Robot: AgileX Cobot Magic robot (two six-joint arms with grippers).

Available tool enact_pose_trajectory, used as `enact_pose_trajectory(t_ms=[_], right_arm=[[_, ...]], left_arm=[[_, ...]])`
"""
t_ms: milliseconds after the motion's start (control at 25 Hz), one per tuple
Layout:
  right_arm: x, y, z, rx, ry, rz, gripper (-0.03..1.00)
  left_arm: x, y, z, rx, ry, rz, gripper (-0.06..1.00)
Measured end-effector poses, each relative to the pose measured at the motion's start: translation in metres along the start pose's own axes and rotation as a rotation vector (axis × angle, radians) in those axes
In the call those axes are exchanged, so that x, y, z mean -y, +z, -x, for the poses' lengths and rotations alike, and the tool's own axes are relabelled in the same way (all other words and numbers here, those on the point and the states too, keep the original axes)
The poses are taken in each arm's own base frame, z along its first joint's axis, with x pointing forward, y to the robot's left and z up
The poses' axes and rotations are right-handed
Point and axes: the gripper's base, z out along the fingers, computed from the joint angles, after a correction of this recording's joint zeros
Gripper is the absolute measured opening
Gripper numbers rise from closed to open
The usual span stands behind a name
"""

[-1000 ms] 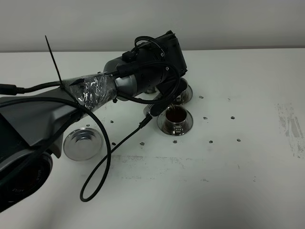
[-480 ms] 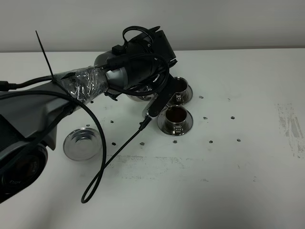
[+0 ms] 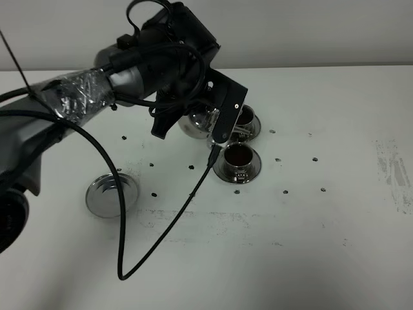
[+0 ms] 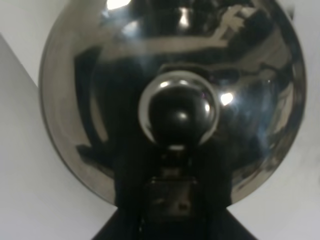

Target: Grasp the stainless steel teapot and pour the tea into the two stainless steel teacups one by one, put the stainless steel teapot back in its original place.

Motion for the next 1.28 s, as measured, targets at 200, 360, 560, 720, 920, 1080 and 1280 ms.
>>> enact_pose_trajectory(t_ms=[200, 360, 560, 720, 920, 1080, 1280], right_arm=[[0.0, 0.0, 0.0, 0.0, 0.0, 0.0, 0.28], [0.0, 0.0, 0.0, 0.0, 0.0, 0.0, 0.28], [0.0, 0.0, 0.0, 0.0, 0.0, 0.0, 0.28], [0.0, 0.0, 0.0, 0.0, 0.0, 0.0, 0.28], [0.0, 0.0, 0.0, 0.0, 0.0, 0.0, 0.28], [0.0, 0.0, 0.0, 0.0, 0.0, 0.0, 0.28], [0.0, 0.0, 0.0, 0.0, 0.0, 0.0, 0.28]], left_arm=[[0.005, -0.046, 0.007, 0.199, -0.142, -0.032, 0.2], [0.019, -0.073, 0.021, 0.297, -0.166, -0.049, 0.2], [0.04, -0.072, 0.031, 0.331, -0.278, -0.125, 0.2], [0.059, -0.056, 0.044, 0.357, -0.4, -0.215, 0.2], [0.08, -0.032, 0.054, 0.385, -0.475, -0.258, 0.2], [0.092, -0.016, 0.057, 0.39, -0.541, -0.254, 0.2], [0.1, -0.005, 0.056, 0.382, -0.624, -0.266, 0.2]])
